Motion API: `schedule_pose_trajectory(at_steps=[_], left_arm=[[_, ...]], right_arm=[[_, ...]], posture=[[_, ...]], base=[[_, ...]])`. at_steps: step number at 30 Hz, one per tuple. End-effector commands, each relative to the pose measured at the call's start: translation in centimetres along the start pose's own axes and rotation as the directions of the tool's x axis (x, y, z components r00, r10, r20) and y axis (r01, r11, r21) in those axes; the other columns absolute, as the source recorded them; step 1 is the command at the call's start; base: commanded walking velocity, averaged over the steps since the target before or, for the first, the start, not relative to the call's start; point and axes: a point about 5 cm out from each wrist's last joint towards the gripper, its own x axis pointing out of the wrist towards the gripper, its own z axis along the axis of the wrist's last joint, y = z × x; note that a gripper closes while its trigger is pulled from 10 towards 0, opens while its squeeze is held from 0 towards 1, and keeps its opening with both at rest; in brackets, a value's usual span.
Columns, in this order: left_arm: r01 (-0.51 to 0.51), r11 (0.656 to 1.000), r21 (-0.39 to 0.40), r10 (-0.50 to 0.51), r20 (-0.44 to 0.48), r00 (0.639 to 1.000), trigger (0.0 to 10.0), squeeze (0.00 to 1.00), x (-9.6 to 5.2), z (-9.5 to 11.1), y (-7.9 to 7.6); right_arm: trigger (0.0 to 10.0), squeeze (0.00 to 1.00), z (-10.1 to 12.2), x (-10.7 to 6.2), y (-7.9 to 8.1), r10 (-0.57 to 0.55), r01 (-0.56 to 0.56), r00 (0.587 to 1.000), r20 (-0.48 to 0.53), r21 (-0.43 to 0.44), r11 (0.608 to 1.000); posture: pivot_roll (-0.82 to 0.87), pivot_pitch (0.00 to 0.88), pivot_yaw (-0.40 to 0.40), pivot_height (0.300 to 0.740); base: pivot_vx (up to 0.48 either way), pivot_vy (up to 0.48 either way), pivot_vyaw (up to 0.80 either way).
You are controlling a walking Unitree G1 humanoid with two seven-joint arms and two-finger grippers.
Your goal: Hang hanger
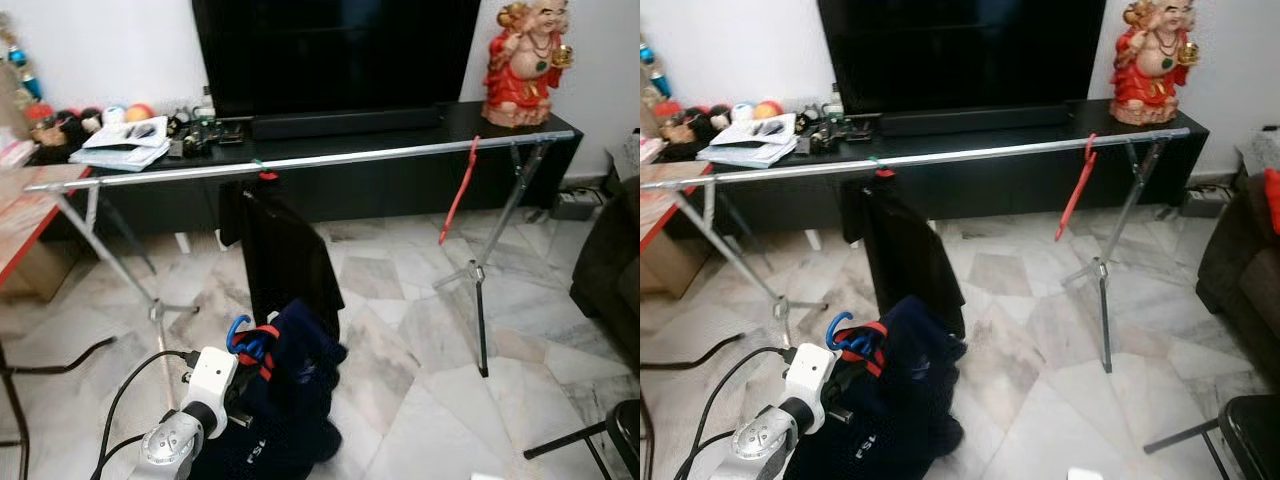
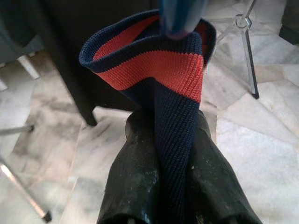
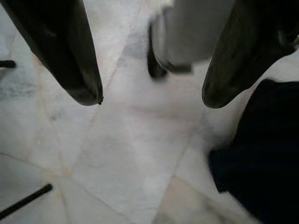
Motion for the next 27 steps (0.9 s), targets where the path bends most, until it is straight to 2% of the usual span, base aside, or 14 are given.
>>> schedule_pose_trajectory(at_steps=[1, 2, 3, 6, 9, 13, 16, 17, 19, 27], left_arm=[[-0.034, 0.999, -0.018, 0.035, 0.035, 0.999, 10.0, 0.00, -0.2, 0.6, 0.6], [-0.072, 0.997, -0.009, 0.072, 0.038, 0.997, 10.0, 0.00, -0.8, 0.5, 1.5], [-0.072, 0.997, -0.009, 0.072, 0.038, 0.997, 10.0, 0.00, -0.8, 0.5, 1.5], [-0.158, 0.987, -0.040, 0.160, 0.036, 0.987, 10.0, 0.00, -2.7, -0.1, 3.2], [-0.201, 0.978, -0.061, 0.203, 0.017, 0.979, 10.0, 0.00, -3.7, -0.7, 3.7], [-0.219, 0.974, -0.063, 0.219, -0.006, 0.976, 10.0, 0.00, -4.6, -1.6, 3.6], [-0.190, 0.979, -0.079, 0.191, 0.009, 0.982, 10.0, 0.00, -4.6, -1.4, 2.8], [-0.150, 0.986, -0.070, 0.152, 0.013, 0.988, 10.0, 0.00, -4.4, -1.3, 2.0], [-0.131, 0.990, -0.054, 0.132, 0.008, 0.991, 10.0, 0.00, -4.2, -1.2, 1.6], [-0.167, 0.983, -0.072, 0.168, 0.010, 0.986, 10.0, 0.00, -4.0, -1.0, 1.8]], right_arm=[[10.0, 0.00, -0.1, 0.0, -0.5, -0.012, 0.012, 1.000, -0.001, -0.006, 1.000], [10.0, 0.00, -0.1, -0.1, -0.5, -0.013, 0.013, 1.000, -0.003, -0.008, 1.000], [10.0, 0.00, -0.1, -0.1, -0.5, -0.013, 0.013, 1.000, -0.003, -0.008, 1.000], [10.0, 0.00, -0.2, -0.1, -0.6, -0.017, 0.017, 1.000, -0.005, -0.015, 1.000], [10.0, 0.00, -0.2, -0.1, -0.7, -0.019, 0.019, 1.000, -0.006, -0.011, 1.000], [10.0, 0.00, 0.0, 0.0, -0.9, -0.018, 0.018, 1.000, -0.001, -0.014, 1.000], [10.0, 0.00, 0.1, 0.0, -0.8, -0.012, 0.012, 1.000, 0.004, -0.024, 1.000], [10.0, 0.00, 0.2, 0.0, -0.7, -0.008, 0.009, 1.000, 0.007, -0.029, 1.000], [10.0, 0.00, 0.2, 0.0, -0.6, -0.007, 0.007, 1.000, 0.009, -0.029, 1.000], [10.0, 0.00, 0.5, 0.1, -0.5, 0.000, 0.001, 1.000, 0.018, -0.050, 0.999]], posture=[[-0.01, 0.000, 0.062, 0.740], [0.00, 0.000, 0.066, 0.740], [0.00, 0.000, 0.066, 0.740], [-0.01, 0.000, 0.065, 0.740], [0.00, 0.000, 0.059, 0.740], [0.00, 0.000, 0.054, 0.740], [0.01, 0.000, 0.052, 0.740], [0.01, 0.000, 0.051, 0.740], [0.01, 0.000, 0.051, 0.740], [0.01, 0.000, 0.050, 0.740]], base=[[0.345, 0.000, 0.00], [0.345, 0.000, 0.00], [0.345, 0.000, 0.00], [0.345, 0.000, 0.00], [0.349, 0.000, 0.00], [0.350, 0.000, 0.00], [0.325, 0.000, 0.00], [0.000, 0.000, 0.00], [0.000, 0.000, 0.00], [0.000, 0.000, 0.00]])
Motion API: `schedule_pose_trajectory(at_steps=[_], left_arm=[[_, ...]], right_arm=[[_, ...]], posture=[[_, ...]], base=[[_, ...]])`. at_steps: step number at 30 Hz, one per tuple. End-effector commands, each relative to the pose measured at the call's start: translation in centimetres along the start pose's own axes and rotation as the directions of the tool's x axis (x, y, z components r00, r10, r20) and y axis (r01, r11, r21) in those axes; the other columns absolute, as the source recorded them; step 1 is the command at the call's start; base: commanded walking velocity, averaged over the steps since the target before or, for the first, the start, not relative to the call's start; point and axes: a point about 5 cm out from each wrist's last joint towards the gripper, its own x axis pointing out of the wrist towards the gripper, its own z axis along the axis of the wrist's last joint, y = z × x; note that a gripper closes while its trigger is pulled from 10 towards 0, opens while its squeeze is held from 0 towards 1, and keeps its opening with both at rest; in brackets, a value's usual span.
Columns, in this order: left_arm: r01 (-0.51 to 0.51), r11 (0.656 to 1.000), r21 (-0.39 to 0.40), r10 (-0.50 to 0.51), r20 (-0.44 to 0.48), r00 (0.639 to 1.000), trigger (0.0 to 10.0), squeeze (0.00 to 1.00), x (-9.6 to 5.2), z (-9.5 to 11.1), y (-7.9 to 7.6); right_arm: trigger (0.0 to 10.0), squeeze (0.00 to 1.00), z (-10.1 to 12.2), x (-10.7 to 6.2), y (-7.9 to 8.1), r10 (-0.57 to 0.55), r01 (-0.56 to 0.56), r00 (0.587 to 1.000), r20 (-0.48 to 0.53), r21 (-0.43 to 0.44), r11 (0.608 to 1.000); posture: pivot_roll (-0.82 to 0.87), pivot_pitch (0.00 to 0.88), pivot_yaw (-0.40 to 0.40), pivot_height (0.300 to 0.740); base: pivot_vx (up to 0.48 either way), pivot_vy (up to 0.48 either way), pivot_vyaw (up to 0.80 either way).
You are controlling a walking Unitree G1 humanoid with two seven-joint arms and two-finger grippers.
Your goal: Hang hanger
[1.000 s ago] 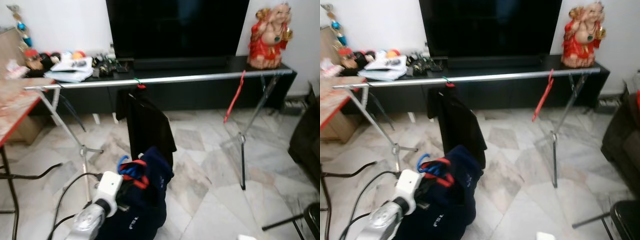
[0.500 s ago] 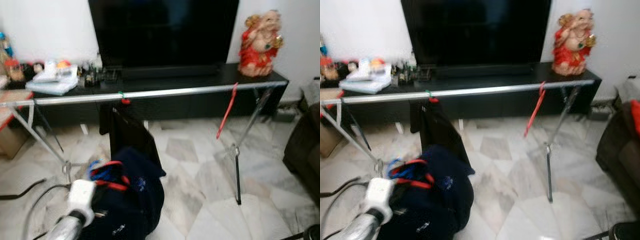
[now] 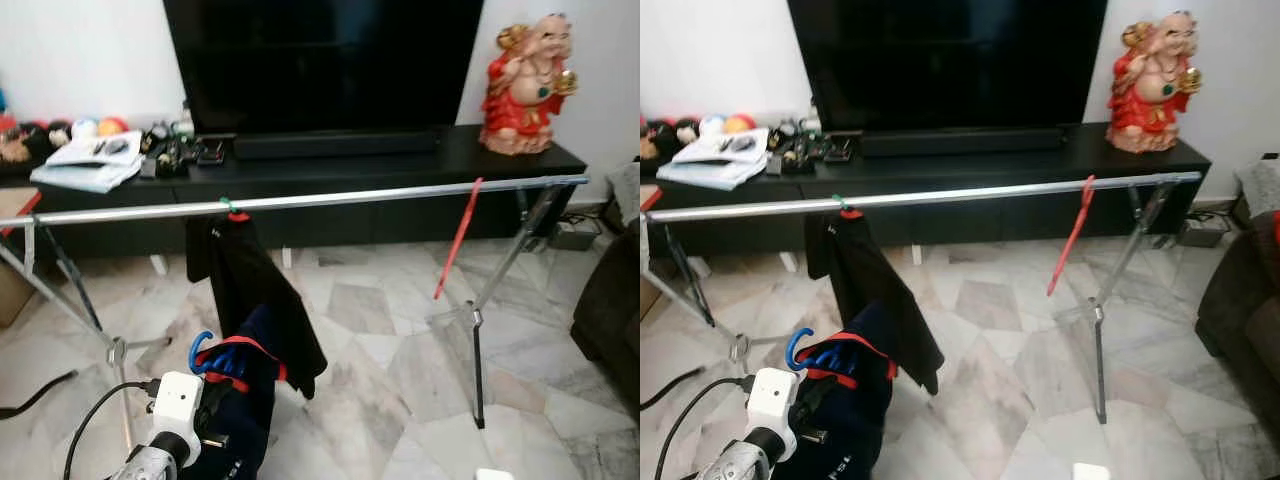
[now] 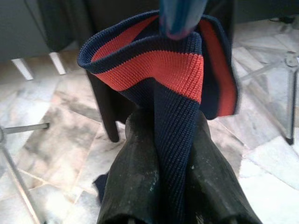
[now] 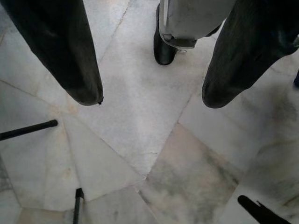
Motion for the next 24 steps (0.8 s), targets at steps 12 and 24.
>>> schedule_pose_trajectory(at_steps=[12, 24], left_arm=[[-0.025, 1.000, 0.006, 0.025, 0.023, 0.999, 10.0, 0.00, 0.3, 0.9, 0.1], [-0.002, 1.000, 0.019, 0.001, 0.033, 0.999, 10.0, 0.00, 0.6, 1.2, -0.5]], right_arm=[[10.0, 0.00, -0.3, -0.1, -0.5, -0.018, 0.018, 1.000, 0.000, 0.024, 1.000], [10.0, 0.00, -0.3, -0.1, -0.4, -0.011, 0.011, 1.000, -0.005, 0.017, 1.000]], posture=[[0.01, 0.008, 0.052, 0.740], [0.01, 0.023, 0.051, 0.740]], base=[[0.040, -0.044, 0.44], [0.251, -0.343, 0.00]])
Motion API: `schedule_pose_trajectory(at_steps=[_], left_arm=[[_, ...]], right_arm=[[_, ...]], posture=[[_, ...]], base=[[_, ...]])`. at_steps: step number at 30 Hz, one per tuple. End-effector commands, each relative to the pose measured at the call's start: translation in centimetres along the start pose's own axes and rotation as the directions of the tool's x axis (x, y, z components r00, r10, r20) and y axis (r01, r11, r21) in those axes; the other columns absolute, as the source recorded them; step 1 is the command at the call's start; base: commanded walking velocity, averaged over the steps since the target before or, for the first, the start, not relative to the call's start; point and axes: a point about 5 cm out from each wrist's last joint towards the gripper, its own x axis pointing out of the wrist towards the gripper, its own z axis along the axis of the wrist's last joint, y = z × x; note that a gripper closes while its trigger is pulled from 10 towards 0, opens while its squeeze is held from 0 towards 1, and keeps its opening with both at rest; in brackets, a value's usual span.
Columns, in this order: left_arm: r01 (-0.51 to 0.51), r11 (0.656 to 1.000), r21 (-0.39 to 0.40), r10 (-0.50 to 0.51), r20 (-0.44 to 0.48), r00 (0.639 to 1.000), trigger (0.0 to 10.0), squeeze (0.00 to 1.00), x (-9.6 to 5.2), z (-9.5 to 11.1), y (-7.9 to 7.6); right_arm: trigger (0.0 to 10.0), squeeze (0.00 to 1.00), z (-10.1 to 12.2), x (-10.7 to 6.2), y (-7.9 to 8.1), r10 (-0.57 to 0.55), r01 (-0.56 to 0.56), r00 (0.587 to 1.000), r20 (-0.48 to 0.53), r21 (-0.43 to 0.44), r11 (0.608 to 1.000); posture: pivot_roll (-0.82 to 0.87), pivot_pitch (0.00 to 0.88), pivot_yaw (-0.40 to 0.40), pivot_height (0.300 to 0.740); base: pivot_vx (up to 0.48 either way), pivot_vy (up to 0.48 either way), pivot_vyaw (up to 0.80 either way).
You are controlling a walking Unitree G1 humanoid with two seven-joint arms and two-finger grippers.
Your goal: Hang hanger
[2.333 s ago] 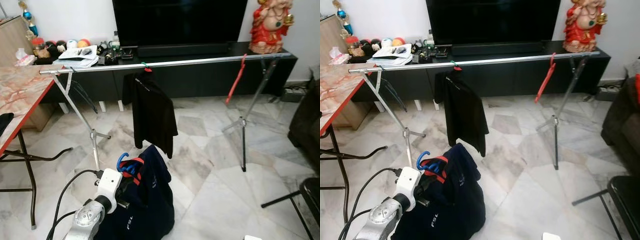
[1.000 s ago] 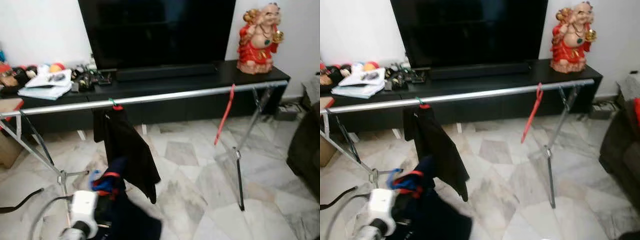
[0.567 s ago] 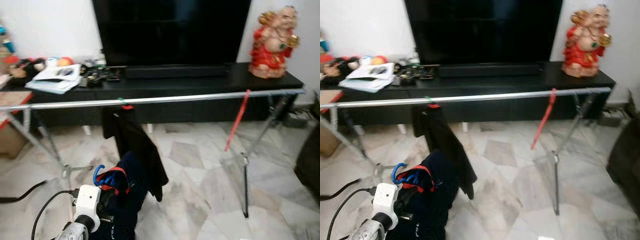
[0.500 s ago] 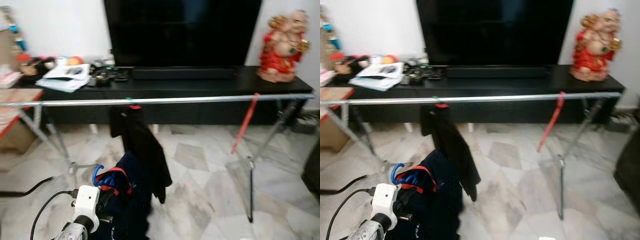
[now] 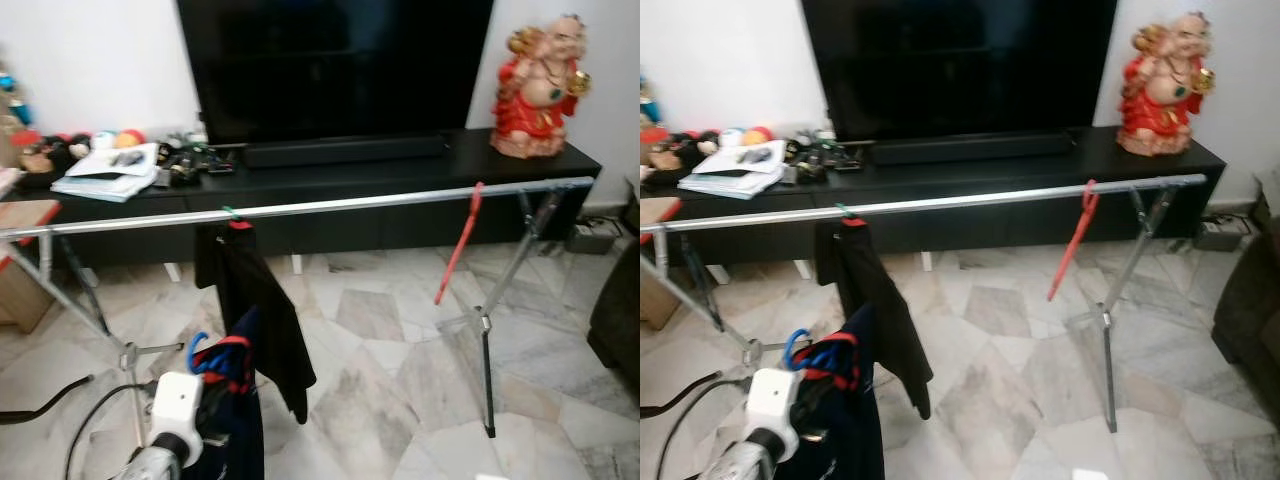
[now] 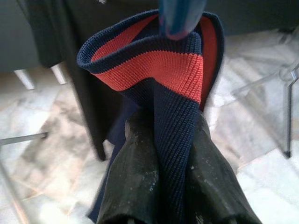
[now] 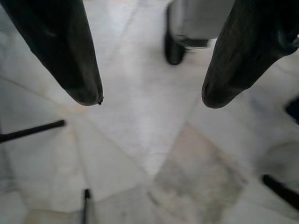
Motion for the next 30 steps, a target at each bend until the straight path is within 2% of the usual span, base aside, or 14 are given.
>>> schedule_pose_trajectory(at_steps=[1, 12, 22, 30], left_arm=[[-0.027, 0.999, 0.037, 0.027, 0.008, 1.000, 10.0, 0.00, -0.33, 0.40, 1.12], [-0.025, 0.999, 0.033, 0.025, 0.012, 1.000, 10.0, 0.00, -0.39, 0.39, 0.89], [-0.012, 0.999, 0.034, 0.012, 0.009, 1.000, 10.0, 0.00, -0.39, 0.31, 0.52], [-0.034, 0.998, 0.044, 0.034, -0.001, 0.999, 10.0, 0.00, -0.31, 0.15, 0.50]], right_arm=[[10.0, 0.00, 0.63, 0.16, 0.96, 0.026, -0.026, 1.000, 0.015, 0.007, 1.000], [10.0, 0.00, 0.46, 0.13, 0.93, 0.027, -0.027, 1.000, 0.008, -0.004, 1.000], [10.0, 0.00, 0.39, 0.12, 0.90, 0.031, -0.031, 1.000, 0.004, -0.017, 0.999], [10.0, 0.00, 0.21, 0.09, 0.51, 0.028, -0.028, 1.000, -0.005, -0.019, 0.999]], posture=[[0.01, 0.023, 0.051, 0.740], [0.01, 0.027, 0.047, 0.740], [0.01, 0.028, 0.044, 0.740], [0.01, 0.029, 0.042, 0.740]], base=[[0.000, -0.424, 0.00], [0.000, -0.424, 0.00], [0.253, -0.343, 0.00], [0.061, 0.000, 0.00]])
